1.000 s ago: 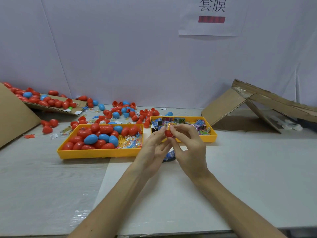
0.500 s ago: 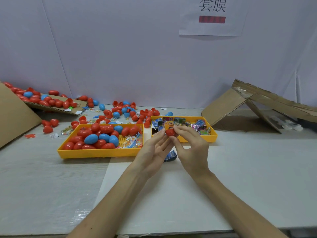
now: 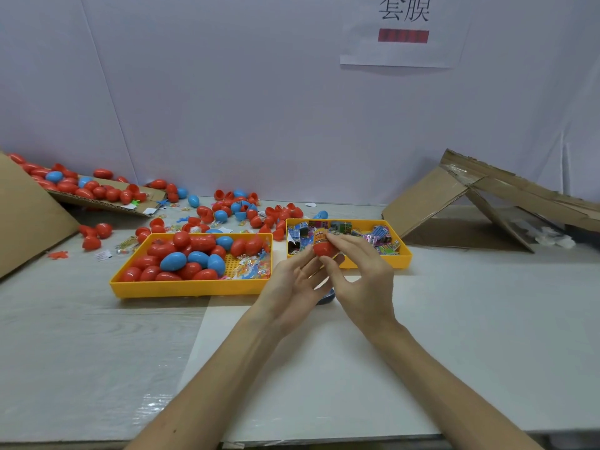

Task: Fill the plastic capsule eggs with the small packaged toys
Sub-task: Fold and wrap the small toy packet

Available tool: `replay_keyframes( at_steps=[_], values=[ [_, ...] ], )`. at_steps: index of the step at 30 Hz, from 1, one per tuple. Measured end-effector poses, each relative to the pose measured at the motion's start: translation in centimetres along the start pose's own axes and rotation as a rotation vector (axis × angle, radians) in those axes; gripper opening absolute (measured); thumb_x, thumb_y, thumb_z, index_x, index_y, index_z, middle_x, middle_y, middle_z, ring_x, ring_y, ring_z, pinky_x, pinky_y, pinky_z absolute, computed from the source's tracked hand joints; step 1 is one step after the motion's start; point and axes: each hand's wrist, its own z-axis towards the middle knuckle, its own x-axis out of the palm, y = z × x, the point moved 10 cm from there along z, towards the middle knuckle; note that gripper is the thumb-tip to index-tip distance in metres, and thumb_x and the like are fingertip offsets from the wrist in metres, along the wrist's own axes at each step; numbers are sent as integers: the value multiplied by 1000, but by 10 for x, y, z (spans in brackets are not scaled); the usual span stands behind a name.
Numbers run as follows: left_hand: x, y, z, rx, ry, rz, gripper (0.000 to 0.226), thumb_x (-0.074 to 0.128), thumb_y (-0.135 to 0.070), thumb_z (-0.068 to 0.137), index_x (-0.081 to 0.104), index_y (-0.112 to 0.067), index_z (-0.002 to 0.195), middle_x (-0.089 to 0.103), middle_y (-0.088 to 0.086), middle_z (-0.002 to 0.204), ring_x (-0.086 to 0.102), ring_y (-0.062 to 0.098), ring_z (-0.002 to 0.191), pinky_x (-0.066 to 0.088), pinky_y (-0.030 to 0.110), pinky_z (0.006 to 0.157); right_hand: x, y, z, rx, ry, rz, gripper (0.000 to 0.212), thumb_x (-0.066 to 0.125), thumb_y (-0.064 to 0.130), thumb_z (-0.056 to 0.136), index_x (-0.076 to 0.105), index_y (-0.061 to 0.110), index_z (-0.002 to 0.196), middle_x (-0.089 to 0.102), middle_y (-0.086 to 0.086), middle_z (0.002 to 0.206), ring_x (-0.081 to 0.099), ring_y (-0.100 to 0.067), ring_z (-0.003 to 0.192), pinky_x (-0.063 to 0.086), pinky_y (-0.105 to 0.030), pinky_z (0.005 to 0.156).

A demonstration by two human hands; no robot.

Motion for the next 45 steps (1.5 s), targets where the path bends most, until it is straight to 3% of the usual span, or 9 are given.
replay_keyframes(
  at_steps=[3, 6, 16, 24, 29, 33, 37, 40, 45],
  values=[
    [4, -1, -1, 9, 18, 52, 32, 60, -38, 98, 79, -16, 110, 72, 8, 122, 68, 20, 118, 49, 43, 103, 4, 3, 0, -36, 32, 0, 37, 74, 7, 87, 71, 9, 123, 69, -1, 117, 63, -18, 111, 53, -41, 94],
    [5, -2, -2, 18, 26, 102, 29, 59, -36, 99, 80, -20, 109, 71, 7, 126, 65, 20, 122, 48, 46, 104, 5, 3, 1, -25, 35, 18, 39, 74, 7, 86, 69, 9, 125, 68, -1, 117, 62, -16, 112, 52, -36, 96],
    [5, 4, 0, -18, 43, 97, 31, 58, -38, 99, 79, -18, 110, 71, 4, 114, 66, 19, 116, 42, 43, 114, -2, -1, 0, -25, -10, -7, 26, 77, 3, 81, 76, 1, 107, 73, -7, 106, 69, -26, 100, 56, -52, 83],
    [7, 2, -1, -10, 24, 110, 41, 44, -38, 103, 81, -19, 107, 71, 5, 126, 69, 18, 113, 50, 38, 99, -3, -3, 2, 15, -12, -16, 38, 78, 14, 83, 72, 11, 121, 69, 1, 113, 63, -16, 108, 51, -37, 95],
    [0, 4, 2, -9, -23, 158, 39, 38, -33, 108, 70, -13, 120, 70, 12, 127, 57, 32, 127, 42, 46, 108, -3, -4, 1, -5, 5, -82, 26, 78, 16, 82, 77, 10, 107, 72, 0, 108, 67, -19, 104, 50, -45, 90],
    [0, -7, 2, 65, -45, 309, 39, 40, -42, 106, 70, -20, 118, 73, 6, 121, 63, 24, 115, 43, 45, 106, -1, 1, 0, -38, 24, -102, 30, 80, 11, 81, 75, 10, 110, 72, -1, 109, 66, -18, 106, 51, -43, 90],
    [5, -7, 0, 71, 2, 394, 43, 42, -48, 105, 65, -23, 131, 68, 5, 131, 62, 25, 123, 43, 48, 111, 0, 4, 0, -49, 43, -66, 36, 78, 11, 83, 71, 10, 118, 72, 0, 113, 66, -18, 108, 52, -44, 92],
    [7, -5, -1, 51, 17, 364, 43, 36, -49, 106, 74, -30, 118, 68, 2, 132, 61, 20, 113, 40, 47, 111, -3, 1, 0, -26, 18, -51, 35, 80, 11, 82, 72, 10, 116, 72, -1, 112, 66, -19, 107, 53, -48, 90],
    [3, 0, 2, 23, -13, 310, 51, 32, -46, 108, 62, -15, 135, 58, 15, 142, 58, 26, 122, 35, 51, 117, -5, 1, -1, -64, -14, -72, 29, 80, 11, 81, 76, 9, 110, 71, -2, 106, 66, -17, 100, 53, -44, 85]
  ],
)
